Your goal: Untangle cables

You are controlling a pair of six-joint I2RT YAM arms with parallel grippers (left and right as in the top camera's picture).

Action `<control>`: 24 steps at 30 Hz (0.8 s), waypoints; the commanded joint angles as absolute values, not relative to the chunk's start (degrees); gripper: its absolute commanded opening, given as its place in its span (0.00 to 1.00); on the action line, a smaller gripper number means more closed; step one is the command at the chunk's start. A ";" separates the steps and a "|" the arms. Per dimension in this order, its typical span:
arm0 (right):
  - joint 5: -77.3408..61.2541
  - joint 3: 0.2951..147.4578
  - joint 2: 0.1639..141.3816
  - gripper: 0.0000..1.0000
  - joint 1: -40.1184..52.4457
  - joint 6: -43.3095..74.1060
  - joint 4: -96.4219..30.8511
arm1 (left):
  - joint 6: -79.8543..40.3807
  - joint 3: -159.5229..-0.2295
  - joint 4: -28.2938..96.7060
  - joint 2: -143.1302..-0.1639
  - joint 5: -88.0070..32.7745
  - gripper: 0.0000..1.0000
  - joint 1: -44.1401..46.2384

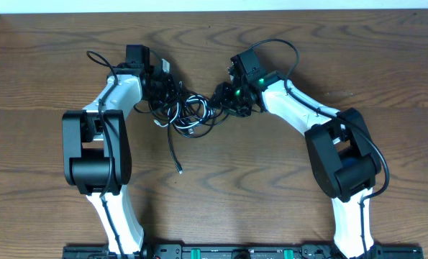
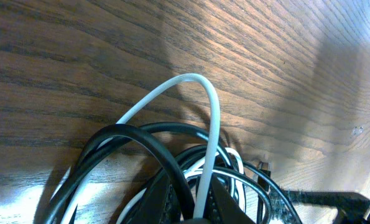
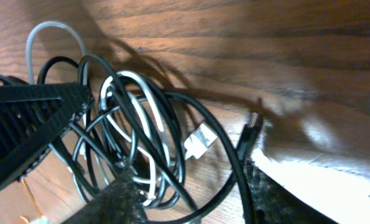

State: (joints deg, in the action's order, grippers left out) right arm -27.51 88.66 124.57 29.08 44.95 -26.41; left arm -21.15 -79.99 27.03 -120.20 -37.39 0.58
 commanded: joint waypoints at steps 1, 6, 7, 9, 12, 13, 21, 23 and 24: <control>-28.88 88.38 124.97 0.29 29.61 45.17 -26.52 | -21.06 -80.09 27.38 -121.30 -37.08 0.16 0.19; -31.51 88.38 124.97 0.03 28.88 45.21 -26.55 | -21.06 -80.09 27.38 -121.30 -37.06 0.16 0.19; -32.18 88.38 124.97 0.03 28.80 45.21 -26.55 | -21.06 -80.09 27.38 -121.30 -37.08 0.16 0.19; -32.34 88.38 124.97 0.05 28.82 45.23 -26.55 | -21.06 -80.09 27.38 -121.30 -37.06 0.16 0.19; -32.42 88.38 124.97 0.11 28.84 45.23 -26.55 | -21.06 -80.09 27.38 -121.30 -37.06 0.17 0.19; -32.64 88.38 124.97 0.12 28.86 45.25 -26.50 | -21.06 -80.09 27.38 -121.30 -37.08 0.16 0.19; -38.11 88.38 124.97 0.01 27.46 45.43 -22.63 | -21.06 -80.09 27.38 -121.30 -37.08 0.17 0.19; -38.09 88.38 124.97 0.01 27.16 45.41 -22.70 | -21.06 -80.09 27.38 -121.30 -37.08 0.17 0.19; -38.09 88.38 124.97 0.01 27.00 45.39 -22.72 | -21.06 -80.09 27.38 -121.30 -37.06 0.16 0.19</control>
State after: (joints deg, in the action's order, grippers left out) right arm -35.33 88.64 124.57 27.75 45.50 -22.85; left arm -21.12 -79.99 27.03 -120.22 -37.39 0.47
